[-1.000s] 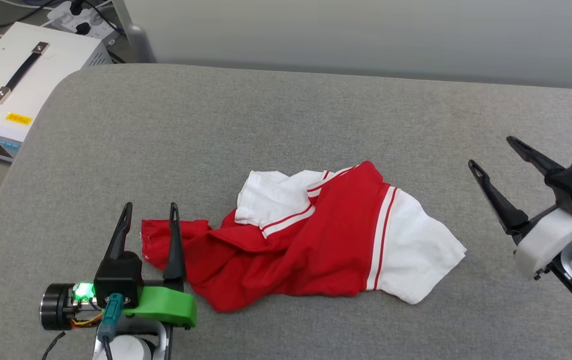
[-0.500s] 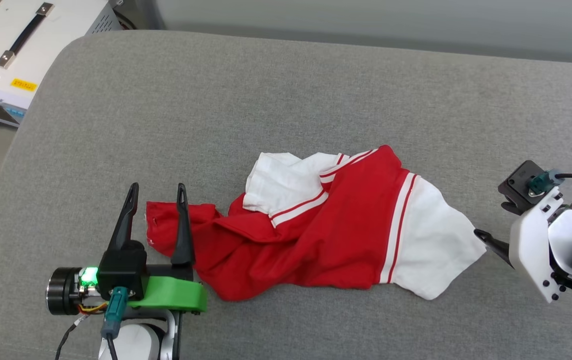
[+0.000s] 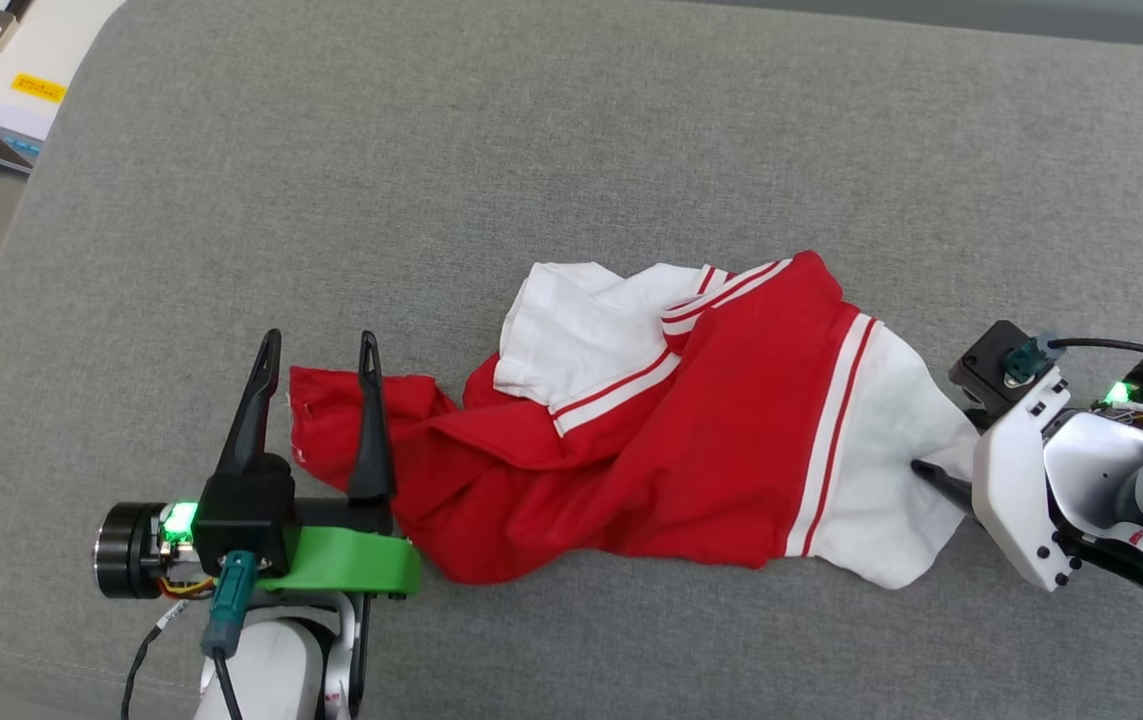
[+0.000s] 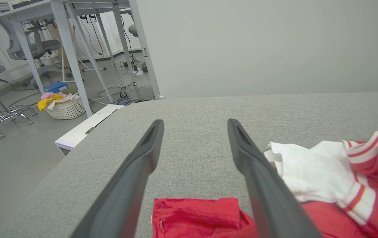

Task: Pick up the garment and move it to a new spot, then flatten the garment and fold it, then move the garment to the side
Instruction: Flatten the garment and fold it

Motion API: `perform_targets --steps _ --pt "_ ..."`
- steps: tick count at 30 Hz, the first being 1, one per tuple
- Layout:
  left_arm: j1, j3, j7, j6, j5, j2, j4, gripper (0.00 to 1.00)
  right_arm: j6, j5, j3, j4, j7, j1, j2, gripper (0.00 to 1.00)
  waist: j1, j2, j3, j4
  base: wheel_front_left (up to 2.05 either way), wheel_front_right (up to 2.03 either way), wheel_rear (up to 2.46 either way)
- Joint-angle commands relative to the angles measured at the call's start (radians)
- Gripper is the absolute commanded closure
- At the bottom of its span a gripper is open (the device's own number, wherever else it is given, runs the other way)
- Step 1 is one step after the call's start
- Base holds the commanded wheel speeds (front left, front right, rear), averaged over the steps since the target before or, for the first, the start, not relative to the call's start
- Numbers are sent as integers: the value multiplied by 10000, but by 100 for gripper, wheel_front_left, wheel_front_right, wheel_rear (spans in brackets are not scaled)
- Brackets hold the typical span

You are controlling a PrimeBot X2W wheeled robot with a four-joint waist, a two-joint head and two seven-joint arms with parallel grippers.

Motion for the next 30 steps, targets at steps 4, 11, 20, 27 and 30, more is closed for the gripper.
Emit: perform_targets --steps 4,11,20,27,30 --pt "-133 181 -57 -107 254 -120 -70 0 -2 279 833 765 -653 281 504 100 1 0 -61 -204 0 0 0" --pt "29 369 -57 -277 435 -61 -12 0 -2 390 493 992 -2313 -254 446 100 1 0 -525 -572 0 0 0" --pt "524 495 -57 -362 493 -82 108 0 -2 434 -1393 711 -3102 536 -734 100 1 0 -1237 -953 0 0 0" --pt "754 527 -57 -443 518 -127 204 0 -2 703 -2642 1082 -2670 2375 -1294 100 1 0 -1536 -1140 0 0 0" --pt "796 532 -57 -469 531 -144 235 0 -2 838 -3058 1442 -2489 3186 -1290 100 1 0 -1610 -1162 0 0 0"
